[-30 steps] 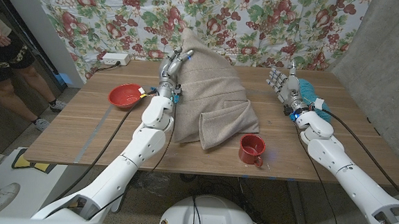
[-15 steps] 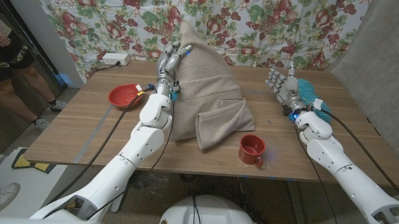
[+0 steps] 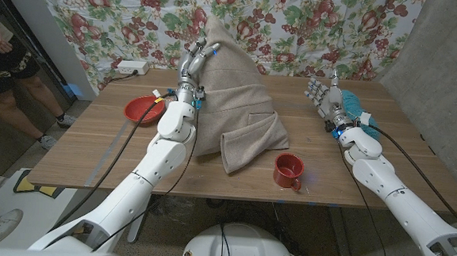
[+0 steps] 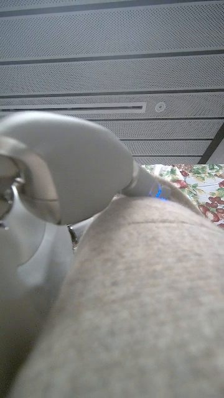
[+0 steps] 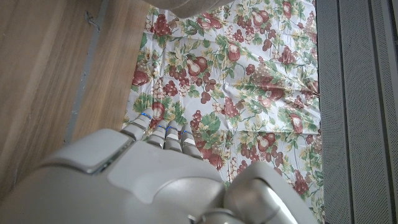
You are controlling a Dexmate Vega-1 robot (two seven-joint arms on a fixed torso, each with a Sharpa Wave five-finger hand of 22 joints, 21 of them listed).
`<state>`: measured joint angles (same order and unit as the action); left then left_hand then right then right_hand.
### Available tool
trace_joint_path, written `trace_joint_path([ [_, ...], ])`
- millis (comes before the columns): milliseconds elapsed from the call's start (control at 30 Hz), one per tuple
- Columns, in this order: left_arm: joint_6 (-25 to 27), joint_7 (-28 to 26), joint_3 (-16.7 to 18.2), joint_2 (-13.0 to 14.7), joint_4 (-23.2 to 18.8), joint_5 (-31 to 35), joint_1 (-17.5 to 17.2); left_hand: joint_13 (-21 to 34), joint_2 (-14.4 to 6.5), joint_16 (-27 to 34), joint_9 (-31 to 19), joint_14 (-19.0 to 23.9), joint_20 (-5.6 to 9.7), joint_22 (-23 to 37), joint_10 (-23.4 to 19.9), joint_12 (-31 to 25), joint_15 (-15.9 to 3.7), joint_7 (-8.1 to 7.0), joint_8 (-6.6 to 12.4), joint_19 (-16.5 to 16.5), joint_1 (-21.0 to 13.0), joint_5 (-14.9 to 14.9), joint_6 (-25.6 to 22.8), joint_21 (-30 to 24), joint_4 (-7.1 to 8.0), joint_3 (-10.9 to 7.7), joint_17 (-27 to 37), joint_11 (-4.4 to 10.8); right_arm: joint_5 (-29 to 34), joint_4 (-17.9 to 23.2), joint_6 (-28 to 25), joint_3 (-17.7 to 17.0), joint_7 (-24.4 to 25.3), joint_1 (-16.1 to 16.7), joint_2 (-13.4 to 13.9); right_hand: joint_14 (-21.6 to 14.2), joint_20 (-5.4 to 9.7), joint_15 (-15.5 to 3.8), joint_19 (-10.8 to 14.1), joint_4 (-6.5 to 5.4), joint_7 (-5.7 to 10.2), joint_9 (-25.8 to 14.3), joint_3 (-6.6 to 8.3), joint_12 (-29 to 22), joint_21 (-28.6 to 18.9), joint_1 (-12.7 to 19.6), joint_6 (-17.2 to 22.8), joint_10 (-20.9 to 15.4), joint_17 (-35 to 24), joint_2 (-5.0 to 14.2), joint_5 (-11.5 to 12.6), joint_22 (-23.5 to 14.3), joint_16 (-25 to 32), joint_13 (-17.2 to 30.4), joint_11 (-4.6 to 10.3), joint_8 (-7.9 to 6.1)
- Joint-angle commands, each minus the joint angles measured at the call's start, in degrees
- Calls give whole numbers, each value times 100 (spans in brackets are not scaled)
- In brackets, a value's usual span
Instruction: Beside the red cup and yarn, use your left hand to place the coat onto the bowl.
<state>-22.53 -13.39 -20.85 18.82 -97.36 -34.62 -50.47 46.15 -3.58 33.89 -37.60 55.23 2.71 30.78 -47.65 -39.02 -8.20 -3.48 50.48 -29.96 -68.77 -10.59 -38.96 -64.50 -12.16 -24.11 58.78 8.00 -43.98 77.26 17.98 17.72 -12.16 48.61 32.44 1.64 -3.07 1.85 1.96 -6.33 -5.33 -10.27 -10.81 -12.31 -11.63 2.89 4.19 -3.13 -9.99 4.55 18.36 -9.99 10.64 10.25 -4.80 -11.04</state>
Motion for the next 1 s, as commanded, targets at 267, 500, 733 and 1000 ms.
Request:
trace_joint_path([
  [267,193,-8,151,203,-269,-27,48,32,10,-53,29,87,634,-68,-300,47,-504,15,82,39,16,-30,-41,-41,286,-376,49,262,-1,-37,-70,44,-34,-60,-19,-35,-17,-3,33,-13,5,-30,20,13,37,-11,46,-40,-24,94,-6,-26,-14,33,-26,13],
  [500,175,-33,250,290,-411,8,48,38,15,-92,51,80,627,-111,-316,56,-506,12,99,44,25,-30,-34,-60,289,-391,65,258,20,-45,-96,79,-32,-101,-44,-35,-14,-2,32,-13,6,-30,23,13,38,-10,44,-41,-24,95,-7,-26,-14,33,-32,14],
  [733,127,-48,284,305,-501,62,65,45,18,-124,75,96,623,-155,-311,74,-507,2,118,52,29,-30,-30,-82,288,-407,80,260,48,4,-128,107,-1,-99,-44,-37,-16,-17,32,-13,3,-30,27,14,39,-10,48,-41,-24,96,-9,-26,-14,33,-22,13],
  [1000,130,-79,385,372,-640,65,54,72,22,-154,95,103,621,-195,-305,78,-508,14,134,60,30,-30,-17,-102,287,-419,98,247,66,137,-184,115,63,-36,1,-36,-12,-4,32,-13,5,-30,33,19,39,-9,47,-32,-24,98,-11,-26,-14,33,-19,14],
])
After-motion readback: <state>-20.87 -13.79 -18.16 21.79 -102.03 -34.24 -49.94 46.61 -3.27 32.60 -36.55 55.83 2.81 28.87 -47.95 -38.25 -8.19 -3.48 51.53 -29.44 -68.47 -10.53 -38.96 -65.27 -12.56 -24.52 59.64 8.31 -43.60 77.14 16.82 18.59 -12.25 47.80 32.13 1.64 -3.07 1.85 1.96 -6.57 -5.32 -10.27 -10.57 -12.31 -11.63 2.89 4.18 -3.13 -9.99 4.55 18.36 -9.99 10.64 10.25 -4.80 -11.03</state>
